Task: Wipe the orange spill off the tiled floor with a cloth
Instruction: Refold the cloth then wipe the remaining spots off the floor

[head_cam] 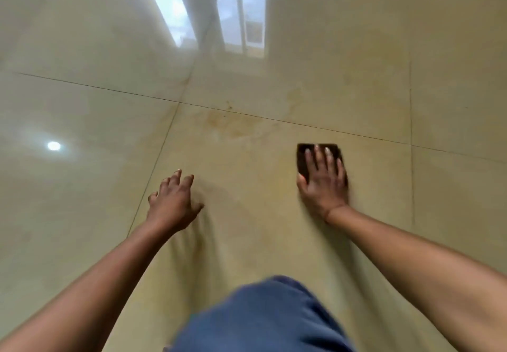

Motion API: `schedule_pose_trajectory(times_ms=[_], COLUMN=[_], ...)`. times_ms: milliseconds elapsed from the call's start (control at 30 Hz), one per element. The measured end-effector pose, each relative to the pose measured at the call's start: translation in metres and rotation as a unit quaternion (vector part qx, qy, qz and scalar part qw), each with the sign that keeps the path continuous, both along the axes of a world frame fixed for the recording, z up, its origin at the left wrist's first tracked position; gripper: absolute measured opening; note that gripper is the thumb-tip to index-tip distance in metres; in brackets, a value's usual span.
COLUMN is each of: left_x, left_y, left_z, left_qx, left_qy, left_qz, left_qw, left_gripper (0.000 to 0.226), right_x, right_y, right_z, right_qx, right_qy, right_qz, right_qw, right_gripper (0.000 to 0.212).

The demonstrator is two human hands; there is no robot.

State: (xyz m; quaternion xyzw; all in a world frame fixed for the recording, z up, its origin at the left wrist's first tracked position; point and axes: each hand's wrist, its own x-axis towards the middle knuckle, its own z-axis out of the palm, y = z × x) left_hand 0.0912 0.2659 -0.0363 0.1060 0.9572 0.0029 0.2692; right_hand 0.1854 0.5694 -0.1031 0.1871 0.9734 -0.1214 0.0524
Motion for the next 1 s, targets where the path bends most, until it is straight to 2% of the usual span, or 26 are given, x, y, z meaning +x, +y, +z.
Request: schedule_pose_trajectory(times_ms=[33, 100, 167, 233, 267, 300, 367, 400, 433, 467, 533, 600, 633, 667, 700, 767, 800, 833, 867, 967, 1000], left_x=[-0.005, -0.017, -0.024, -0.023, -0.021, -0.021, -0.023, -0.026, -0.028, -0.028, -0.028, -0.026, -0.024, -0.021, -0.020, -0.020, -0.023, -0.027, -0.033, -0.057, -0.064], left_y=[-0.008, -0.029, -0.048, -0.058, -0.062, -0.064, -0.068, -0.068, -0.071, -0.073, -0.075, -0.075, -0.076, -0.077, -0.075, -0.075, -0.075, -0.075, -0.075, -0.075, -0.074], left_z=[-0.006, -0.020, -0.031, -0.036, -0.037, -0.039, -0.041, -0.040, -0.041, -0.040, -0.036, -0.031, -0.031, -0.032, -0.034, -0.041, -0.043, -0.043, -0.043, -0.036, -0.034], left_qx=[0.006, 0.036, 0.065, 0.075, 0.079, 0.083, 0.091, 0.094, 0.093, 0.090, 0.083, 0.081, 0.082, 0.083, 0.086, 0.086, 0.089, 0.094, 0.100, 0.097, 0.087], left_qy=[0.005, 0.030, 0.056, 0.062, 0.058, 0.055, 0.049, 0.047, 0.044, 0.040, 0.034, 0.019, 0.014, 0.017, 0.027, 0.056, 0.066, 0.070, 0.065, -0.009, -0.032], left_qz=[0.005, 0.016, 0.007, -0.015, -0.021, -0.025, -0.029, -0.032, -0.035, -0.039, -0.057, -0.064, -0.063, -0.061, -0.060, -0.032, -0.006, 0.029, 0.065, 0.123, 0.125], left_qw=[1.000, 0.999, 0.996, 0.995, 0.995, 0.995, 0.994, 0.994, 0.994, 0.994, 0.994, 0.994, 0.995, 0.995, 0.994, 0.994, 0.994, 0.993, 0.991, 0.988, 0.988], left_gripper=[0.072, 0.064, 0.058, 0.055, 0.054, 0.054, 0.054, 0.055, 0.055, 0.056, 0.060, 0.060, 0.059, 0.057, 0.056, 0.061, 0.068, 0.079, 0.092, 0.124, 0.130], right_x=[-0.025, -0.037, 0.013, 0.056, 0.053, 0.036, -0.027, -0.052, -0.059, -0.046, 0.020, 0.070, 0.069, 0.053, 0.026, -0.049, -0.073, -0.079, -0.071, 0.001, 0.007], right_y=[-0.025, -0.085, -0.113, -0.091, -0.073, -0.061, -0.074, -0.101, -0.139, -0.179, -0.226, -0.203, -0.178, -0.156, -0.137, -0.123, -0.132, -0.145, -0.154, -0.132, -0.108], right_z=[0.002, -0.005, -0.011, -0.005, -0.009, -0.011, -0.009, -0.010, -0.015, -0.020, -0.018, -0.004, -0.004, -0.011, -0.013, -0.017, -0.013, -0.012, -0.013, -0.011, -0.006], right_qx=[0.002, 0.000, 0.006, 0.000, 0.019, 0.033, 0.032, 0.017, 0.021, 0.019, -0.007, -0.030, -0.026, -0.004, 0.008, 0.003, 0.004, 0.014, 0.013, -0.002, -0.016], right_qy=[0.001, 0.023, 0.029, 0.028, 0.044, 0.044, 0.027, 0.040, 0.073, 0.087, 0.065, 0.011, 0.020, 0.042, 0.047, 0.056, 0.055, 0.051, 0.045, 0.021, 0.014], right_qz=[-0.005, 0.095, 0.253, 0.327, 0.319, 0.267, 0.115, 0.090, 0.126, 0.210, 0.422, 0.533, 0.553, 0.542, 0.495, 0.298, 0.203, 0.157, 0.183, 0.381, 0.385], right_qw=[1.000, 0.995, 0.967, 0.944, 0.946, 0.962, 0.992, 0.995, 0.989, 0.974, 0.904, 0.846, 0.832, 0.839, 0.868, 0.953, 0.978, 0.986, 0.982, 0.924, 0.923], right_gripper=[0.073, 0.071, 0.067, 0.068, 0.067, 0.067, 0.067, 0.066, 0.066, 0.066, 0.068, 0.069, 0.069, 0.069, 0.068, 0.066, 0.067, 0.068, 0.067, 0.066, 0.066])
